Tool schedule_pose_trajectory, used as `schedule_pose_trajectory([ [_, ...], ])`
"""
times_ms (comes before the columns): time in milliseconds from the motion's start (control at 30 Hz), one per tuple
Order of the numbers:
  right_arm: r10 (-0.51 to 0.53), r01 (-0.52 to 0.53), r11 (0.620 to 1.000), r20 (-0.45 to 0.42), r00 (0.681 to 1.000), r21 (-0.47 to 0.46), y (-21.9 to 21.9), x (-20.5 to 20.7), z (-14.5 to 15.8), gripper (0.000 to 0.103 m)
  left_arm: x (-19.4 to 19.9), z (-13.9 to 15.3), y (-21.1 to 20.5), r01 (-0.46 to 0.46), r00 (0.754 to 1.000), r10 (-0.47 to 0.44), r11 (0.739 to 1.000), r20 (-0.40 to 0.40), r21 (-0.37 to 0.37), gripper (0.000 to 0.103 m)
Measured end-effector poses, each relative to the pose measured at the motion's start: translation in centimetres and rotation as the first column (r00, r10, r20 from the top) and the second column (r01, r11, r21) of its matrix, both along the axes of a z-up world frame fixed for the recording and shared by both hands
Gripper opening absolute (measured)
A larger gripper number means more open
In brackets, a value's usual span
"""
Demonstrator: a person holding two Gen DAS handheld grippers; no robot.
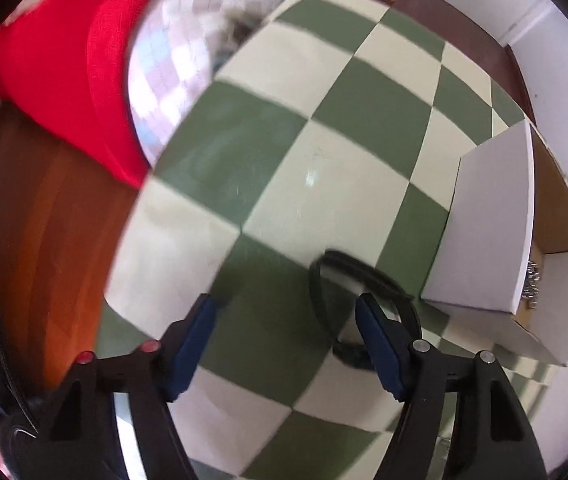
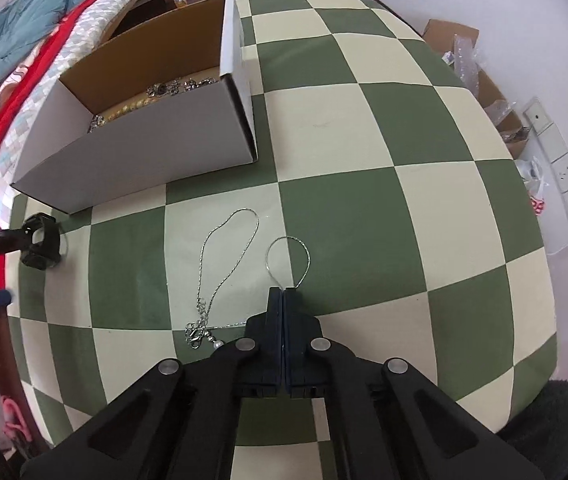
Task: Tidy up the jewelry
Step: 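Grasp the butterfly necklace with the right tool while the left tool grasps the black smartwatch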
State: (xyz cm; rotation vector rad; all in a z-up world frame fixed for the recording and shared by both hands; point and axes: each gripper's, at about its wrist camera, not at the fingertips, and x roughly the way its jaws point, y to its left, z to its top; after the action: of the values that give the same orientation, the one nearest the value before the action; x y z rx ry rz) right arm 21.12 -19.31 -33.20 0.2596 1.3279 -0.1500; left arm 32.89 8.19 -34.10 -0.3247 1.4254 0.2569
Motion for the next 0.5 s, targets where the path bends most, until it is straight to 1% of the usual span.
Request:
schedule_pose_trajectory([
  [67,0.001,-0.001,1.000,-0.002,1.000,0.012,-0.4,-0.2,0.0,0.000,0.1,0.2,-0.7,0.039,0.999,-0.039,0.998,0.011,0.041,0.043],
  [100,0.000,0.000,1.000,-0.003,1.000,0.014,-0.7,-0.1,0.0,0.000,0.0,0.4,-1.1,0.061,0.998,-0.063,0.997,0.021,0.053,0.012],
  [133,0.000,0.000,1.000,-0.002,1.000,0.023,-1.2,0.1,0.1,0.000,0.0,0.3,-1.4,0.078,0.997,-0.079,0.996,0.015,0.049,0.002],
  [167,-0.004,0.004,0.999,-0.001,1.000,0.032,-1.5,-0.1,0.1,0.000,0.0,0.4,-1.5,0.091,0.996,-0.091,0.995,0.016,0.047,0.002],
  [267,-0.016,0.015,0.996,0.011,1.000,0.083,-2.3,-0.2,0.3,0.000,-1.2,1.3,-2.4,0.137,0.989,-0.141,0.986,0.047,0.095,0.001],
  [367,-0.038,0.033,0.990,0.031,0.999,0.134,-3.4,-1.0,0.9,0.000,-3.4,2.7,-3.7,0.191,0.976,-0.201,0.974,0.079,0.122,0.000],
  [467,-0.060,0.049,0.986,0.062,0.996,0.162,-4.8,-1.7,2.2,0.000,-6.2,4.1,-5.1,0.240,0.960,-0.256,0.961,0.110,0.138,0.000],
  [500,-0.068,0.054,0.982,0.073,0.995,0.182,-5.2,-1.9,2.8,0.000,-6.5,4.3,-5.4,0.249,0.957,-0.265,0.959,0.116,0.136,0.000],
])
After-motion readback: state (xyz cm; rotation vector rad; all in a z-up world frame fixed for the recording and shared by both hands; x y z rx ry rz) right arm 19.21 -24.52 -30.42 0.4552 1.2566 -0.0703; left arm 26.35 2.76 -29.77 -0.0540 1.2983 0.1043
